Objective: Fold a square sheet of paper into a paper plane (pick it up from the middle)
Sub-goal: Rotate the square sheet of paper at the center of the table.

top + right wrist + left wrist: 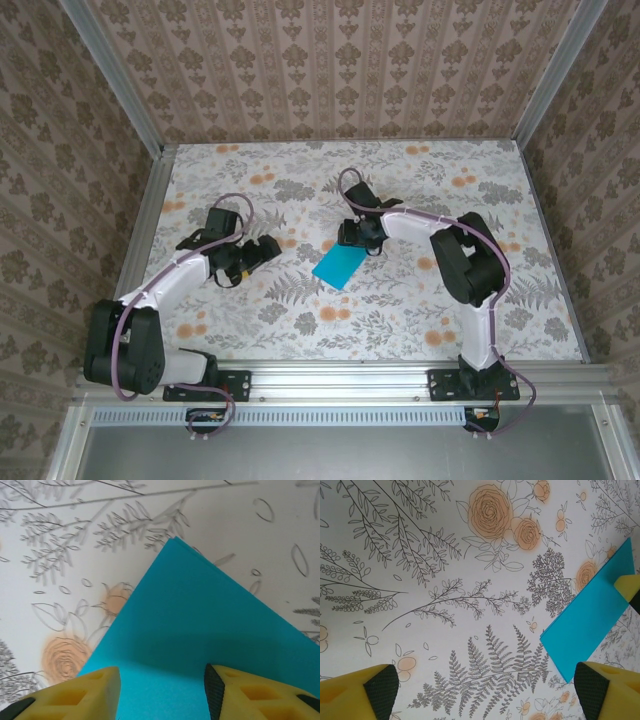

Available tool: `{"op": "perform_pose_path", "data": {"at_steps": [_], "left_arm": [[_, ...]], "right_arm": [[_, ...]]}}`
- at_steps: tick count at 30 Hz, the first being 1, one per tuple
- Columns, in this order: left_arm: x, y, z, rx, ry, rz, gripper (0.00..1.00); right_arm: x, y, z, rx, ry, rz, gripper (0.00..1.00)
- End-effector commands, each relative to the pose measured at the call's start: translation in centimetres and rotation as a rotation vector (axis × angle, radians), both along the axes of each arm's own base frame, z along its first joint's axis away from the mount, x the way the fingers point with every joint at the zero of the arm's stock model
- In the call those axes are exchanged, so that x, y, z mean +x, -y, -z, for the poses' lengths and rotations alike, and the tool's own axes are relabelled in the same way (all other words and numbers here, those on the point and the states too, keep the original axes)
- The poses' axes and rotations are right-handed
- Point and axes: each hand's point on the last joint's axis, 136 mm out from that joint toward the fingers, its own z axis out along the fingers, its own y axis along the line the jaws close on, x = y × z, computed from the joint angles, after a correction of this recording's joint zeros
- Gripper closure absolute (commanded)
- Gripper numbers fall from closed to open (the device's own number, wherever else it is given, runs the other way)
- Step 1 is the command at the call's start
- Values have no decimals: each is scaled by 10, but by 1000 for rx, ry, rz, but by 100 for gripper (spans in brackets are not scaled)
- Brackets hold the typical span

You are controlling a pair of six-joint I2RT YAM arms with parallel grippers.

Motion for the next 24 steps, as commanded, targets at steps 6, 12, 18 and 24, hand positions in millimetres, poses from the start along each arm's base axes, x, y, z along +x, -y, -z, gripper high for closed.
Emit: {"op": "perform_pose_path", "data": {"at_steps": [6, 12, 18, 24], "left_arm": [[-7, 3, -1, -29, -4, 36, 0], [-12, 12, 0, -22, -6, 96, 0], [-17, 28, 0, -25, -9, 143, 0], [-25, 49, -1, -77, -19, 164, 0]], "right_arm": [[-46, -62, 26, 72, -107, -424, 55], [-57, -88, -2, 216, -79, -513, 56], [-36, -64, -47, 146, 69, -324, 56], [-35, -43, -37, 85, 65, -194, 60]]}}
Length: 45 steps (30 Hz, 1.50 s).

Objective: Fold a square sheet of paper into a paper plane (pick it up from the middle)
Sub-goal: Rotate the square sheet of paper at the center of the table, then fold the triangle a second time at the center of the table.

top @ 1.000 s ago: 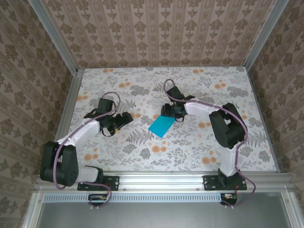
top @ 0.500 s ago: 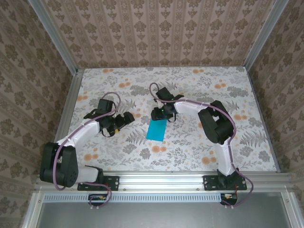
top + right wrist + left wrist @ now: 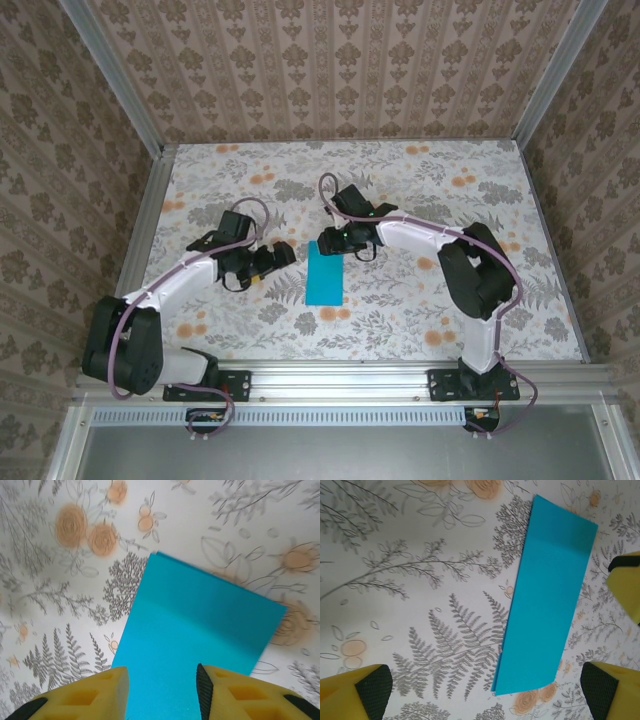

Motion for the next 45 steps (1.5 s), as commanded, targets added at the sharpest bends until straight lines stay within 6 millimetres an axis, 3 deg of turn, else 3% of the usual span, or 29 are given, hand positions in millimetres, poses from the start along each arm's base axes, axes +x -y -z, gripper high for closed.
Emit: {"op": "perform_pose_path", "data": {"at_steps": [1, 10, 17, 33, 45], "left_arm": [[-5, 16, 0, -52, -20, 14, 0], [-24, 50, 7, -119, -71, 66, 3], [-32, 64, 16, -159, -115, 80, 3], [-44, 97, 28, -226, -208, 138, 7], [-41, 106, 23, -252, -195, 158, 30]], "right_arm": [[3, 14, 12, -43, -20, 107, 61], [16, 9, 33, -52, -64, 165, 65], [30, 25, 57, -149, -73, 218, 63], [15, 44, 92, -101, -199, 320, 60], [15, 49, 94, -100, -205, 324, 61]]}}
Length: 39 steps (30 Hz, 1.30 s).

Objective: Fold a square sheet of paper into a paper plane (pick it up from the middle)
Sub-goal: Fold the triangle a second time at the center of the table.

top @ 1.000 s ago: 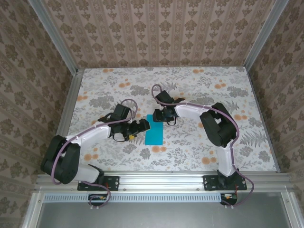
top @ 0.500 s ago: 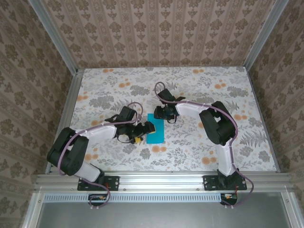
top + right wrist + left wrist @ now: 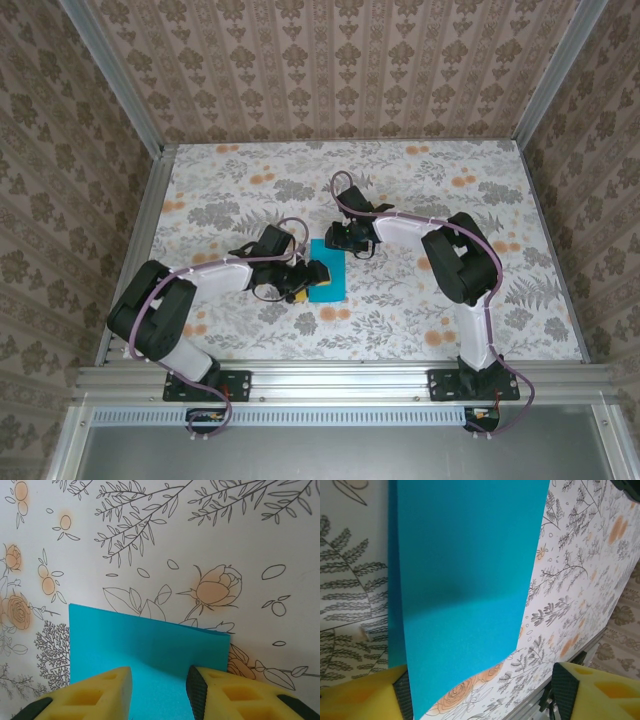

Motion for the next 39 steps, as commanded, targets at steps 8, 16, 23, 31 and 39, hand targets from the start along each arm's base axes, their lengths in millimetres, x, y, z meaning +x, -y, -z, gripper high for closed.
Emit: {"op": "perform_pose_path", "data": {"at_steps": [8, 16, 23, 31, 39], "left_arm": [[7, 5, -13, -8, 41, 21, 49], [-2, -6, -5, 39, 30, 20, 57], [-5, -3, -21, -20, 69, 33, 63], [12, 15, -32, -80, 106, 51, 59], [36, 30, -33, -86, 138, 38, 53]], "right_arm": [[-19, 31, 46, -107, -111, 45, 61], [-18, 33, 46, -114, -111, 46, 61], [-19, 34, 48, -119, -115, 46, 61], [-20, 32, 48, -106, -121, 39, 61], [-21, 31, 49, -98, -127, 37, 61]]}}
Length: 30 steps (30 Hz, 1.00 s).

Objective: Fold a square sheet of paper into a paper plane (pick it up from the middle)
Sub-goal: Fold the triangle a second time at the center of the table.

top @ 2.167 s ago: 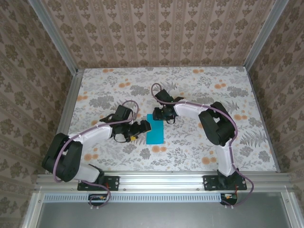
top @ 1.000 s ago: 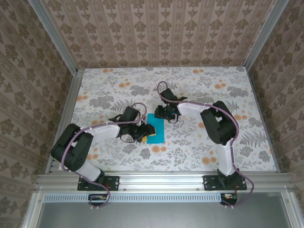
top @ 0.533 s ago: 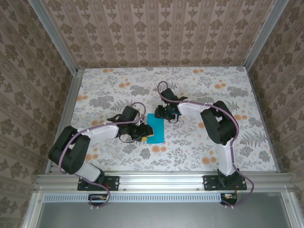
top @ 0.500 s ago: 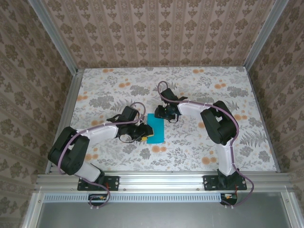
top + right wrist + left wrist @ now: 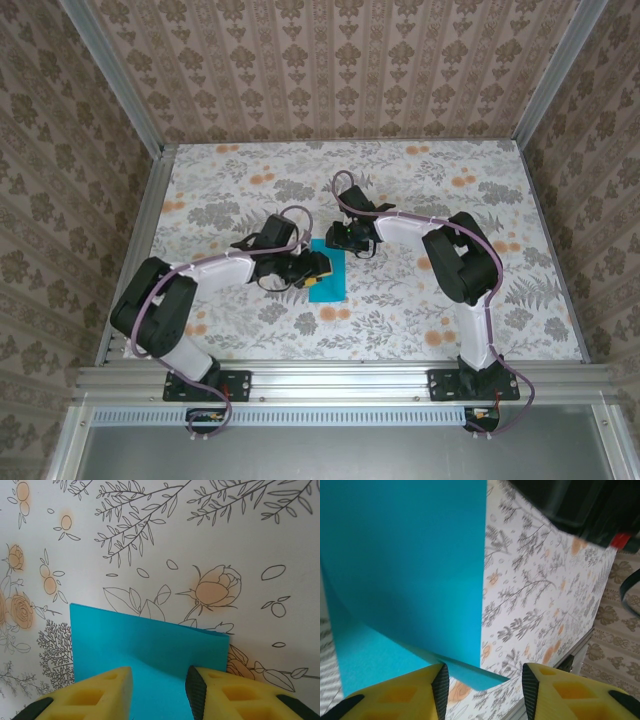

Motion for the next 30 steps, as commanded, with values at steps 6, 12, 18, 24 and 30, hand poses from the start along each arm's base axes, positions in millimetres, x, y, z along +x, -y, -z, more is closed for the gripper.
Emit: {"op": "perform_pose_path", "data": {"at_steps": [6, 12, 18, 24, 30], "left_arm": [[13, 10, 16, 13, 7, 5, 52], [12, 3, 30, 53, -3, -11, 59], [12, -1, 36, 81, -4, -23, 70], [11, -4, 39, 97, -11, -28, 76], [11, -5, 40, 99, -9, -29, 79]], "right_arm": [[-22, 28, 45, -87, -123, 30, 61], [-16, 15, 12, 25, -87, -16, 61], [-14, 0, -45, 154, 7, -119, 61], [-41, 10, -61, 172, 14, -162, 63], [-83, 18, -46, 206, -74, -210, 63]]}}
